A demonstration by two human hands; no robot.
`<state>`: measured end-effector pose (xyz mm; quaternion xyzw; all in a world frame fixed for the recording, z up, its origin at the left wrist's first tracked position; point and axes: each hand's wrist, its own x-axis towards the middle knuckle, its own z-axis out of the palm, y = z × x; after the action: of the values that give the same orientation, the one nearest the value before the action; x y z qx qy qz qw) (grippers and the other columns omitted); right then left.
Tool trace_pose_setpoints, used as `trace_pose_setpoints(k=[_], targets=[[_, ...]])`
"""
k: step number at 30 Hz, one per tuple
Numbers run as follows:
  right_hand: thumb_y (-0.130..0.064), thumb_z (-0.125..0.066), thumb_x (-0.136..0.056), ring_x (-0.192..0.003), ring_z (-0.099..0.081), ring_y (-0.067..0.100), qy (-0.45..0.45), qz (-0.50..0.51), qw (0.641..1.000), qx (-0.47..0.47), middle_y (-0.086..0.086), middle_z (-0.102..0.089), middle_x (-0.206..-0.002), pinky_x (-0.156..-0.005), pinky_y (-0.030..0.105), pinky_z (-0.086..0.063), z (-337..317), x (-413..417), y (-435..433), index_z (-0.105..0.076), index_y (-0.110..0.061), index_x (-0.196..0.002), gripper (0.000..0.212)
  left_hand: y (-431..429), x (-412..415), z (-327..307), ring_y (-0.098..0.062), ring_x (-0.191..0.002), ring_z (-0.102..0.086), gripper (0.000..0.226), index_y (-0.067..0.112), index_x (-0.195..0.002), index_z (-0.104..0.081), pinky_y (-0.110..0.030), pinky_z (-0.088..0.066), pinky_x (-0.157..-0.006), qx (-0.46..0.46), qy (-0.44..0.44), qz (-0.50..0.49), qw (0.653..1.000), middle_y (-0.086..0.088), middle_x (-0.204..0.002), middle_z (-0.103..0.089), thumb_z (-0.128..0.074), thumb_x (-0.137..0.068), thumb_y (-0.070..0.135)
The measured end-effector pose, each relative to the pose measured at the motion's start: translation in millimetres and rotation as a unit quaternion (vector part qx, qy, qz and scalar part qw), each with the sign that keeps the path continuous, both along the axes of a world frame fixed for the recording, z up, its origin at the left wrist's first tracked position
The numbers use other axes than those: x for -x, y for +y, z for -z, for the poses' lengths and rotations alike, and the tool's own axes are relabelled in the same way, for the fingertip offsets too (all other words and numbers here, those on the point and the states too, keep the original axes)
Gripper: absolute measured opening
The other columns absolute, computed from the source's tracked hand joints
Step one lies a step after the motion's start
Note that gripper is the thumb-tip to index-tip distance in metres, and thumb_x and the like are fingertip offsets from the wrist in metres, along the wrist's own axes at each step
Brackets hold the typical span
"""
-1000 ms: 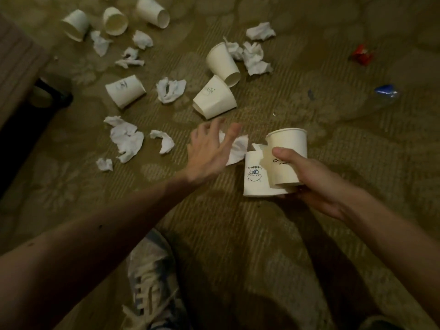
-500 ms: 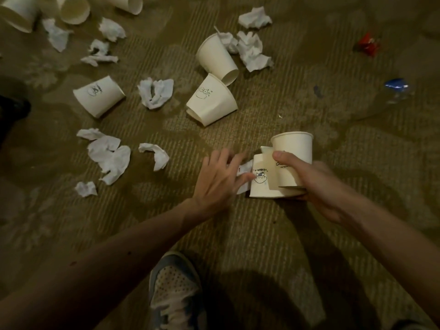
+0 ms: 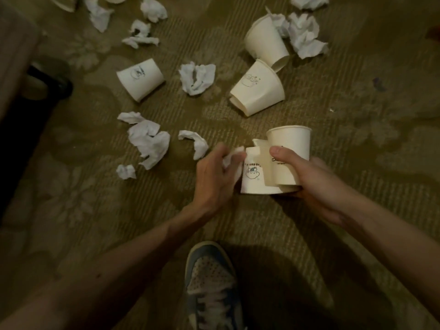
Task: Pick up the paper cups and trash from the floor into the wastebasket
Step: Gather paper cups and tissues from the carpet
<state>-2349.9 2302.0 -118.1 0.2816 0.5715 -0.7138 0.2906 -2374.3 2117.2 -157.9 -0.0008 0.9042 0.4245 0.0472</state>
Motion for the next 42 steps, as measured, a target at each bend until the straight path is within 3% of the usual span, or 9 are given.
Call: trace_pose_setpoints(k=[5, 10, 16, 19, 23, 26, 29, 34, 42], targets=[[-0.058, -0.076, -0.052, -0.090, -0.074, 0.016, 0.015, -0.022, 0.999, 0.017, 0.000, -0.077, -0.097, -0.086, 0.041, -0.056, -5, 16, -21, -0.069, -0.021, -0.105, 0.066, -55, 25, -10, 0.001, -0.069, -0.054, 0.030, 0.028, -0.101, -0.042, -0.024, -0.042, -0.056, 0.096, -0.005, -0.089, 0.991, 0.015, -0.087, -0.057, -0.057, -0.093, 0.052], [-0.059, -0.075, -0.053, -0.087, -0.074, 0.014, 0.015, -0.038, 0.999, 0.019, -0.001, -0.077, -0.096, -0.081, 0.038, -0.055, -5, 22, -33, -0.069, -0.021, -0.106, 0.065, -66, 41, 7, -0.021, -0.115, -0.057, 0.070, 0.027, -0.140, -0.033, -0.040, -0.049, -0.087, 0.196, -0.066, -0.024, 0.978, -0.004, -0.137, -0.056, -0.052, -0.087, 0.070], [-0.061, -0.075, -0.055, -0.091, -0.073, 0.017, 0.000, -0.033, 0.999, 0.021, 0.001, -0.077, -0.099, -0.090, 0.042, -0.055, 2, 22, -39, -0.071, -0.021, -0.107, 0.066, -66, 44, 25, -0.014, -0.074, -0.050, 0.038, 0.022, -0.087, -0.049, -0.030, -0.031, -0.063, 0.288, -0.021, 0.023, 0.957, 0.005, -0.088, -0.053, -0.047, -0.095, 0.059], [-0.061, -0.076, -0.053, -0.090, -0.074, 0.016, -0.004, -0.038, 0.999, 0.026, 0.001, -0.077, -0.099, -0.086, 0.040, -0.055, 4, 21, -44, -0.070, -0.022, -0.108, 0.068, -72, 40, 23, -0.007, -0.061, -0.043, 0.045, 0.023, -0.066, -0.044, -0.029, -0.029, -0.064, 0.269, -0.020, 0.034, 0.962, 0.009, -0.072, -0.045, -0.039, -0.103, 0.048], [-0.060, -0.075, -0.055, -0.088, -0.074, 0.015, -0.008, -0.049, 0.998, 0.026, 0.000, -0.077, -0.098, -0.081, 0.037, -0.054, 7, 21, -55, -0.068, -0.022, -0.111, 0.068, -84, 24, 10, -0.004, -0.063, -0.045, 0.031, 0.026, -0.077, -0.046, -0.030, -0.033, -0.058, 0.198, -0.001, 0.040, 0.979, 0.010, -0.070, -0.047, -0.036, -0.106, 0.029], [-0.060, -0.074, -0.054, -0.086, -0.074, 0.014, -0.011, -0.069, 0.997, 0.026, -0.002, -0.077, -0.096, -0.079, 0.035, -0.054, 7, 21, -62, -0.068, -0.025, -0.110, 0.066, -108, 10, 3, -0.012, -0.078, -0.055, 0.028, 0.016, -0.116, -0.056, -0.028, -0.041, -0.062, 0.195, 0.043, 0.009, 0.980, -0.006, -0.102, -0.064, -0.032, -0.103, 0.019], [-0.062, -0.074, -0.054, -0.087, -0.074, 0.015, -0.014, -0.080, 0.996, 0.023, -0.001, -0.077, -0.095, -0.083, 0.037, -0.054, 9, 21, -67, -0.069, -0.024, -0.107, 0.065, -144, 5, 1, -0.015, -0.077, -0.049, 0.037, 0.015, -0.129, -0.048, -0.023, -0.036, -0.056, 0.251, 0.089, -0.058, 0.962, -0.020, -0.121, -0.053, -0.030, -0.099, 0.026], [-0.063, -0.076, -0.052, -0.088, -0.074, 0.016, -0.015, -0.088, 0.996, 0.025, -0.001, -0.077, -0.096, -0.083, 0.037, -0.053, 13, 22, -76, -0.070, -0.024, -0.107, 0.068, -191, -1, 19, -0.015, -0.072, -0.044, 0.037, 0.018, -0.138, -0.034, -0.031, -0.037, -0.056, 0.308, -0.015, -0.083, 0.948, -0.022, -0.134, -0.039, -0.033, -0.105, 0.035], [-0.064, -0.076, -0.052, -0.090, -0.073, 0.016, -0.023, -0.102, 0.994, 0.026, 0.000, -0.077, -0.099, -0.083, 0.037, -0.053, 16, 23, -77, -0.068, -0.023, -0.112, 0.073, -190, 0, 24, -0.007, -0.071, -0.035, 0.019, 0.021, -0.090, -0.039, -0.028, -0.029, -0.064, 0.258, 0.036, -0.109, 0.959, -0.002, -0.090, -0.043, -0.033, -0.104, 0.032]])
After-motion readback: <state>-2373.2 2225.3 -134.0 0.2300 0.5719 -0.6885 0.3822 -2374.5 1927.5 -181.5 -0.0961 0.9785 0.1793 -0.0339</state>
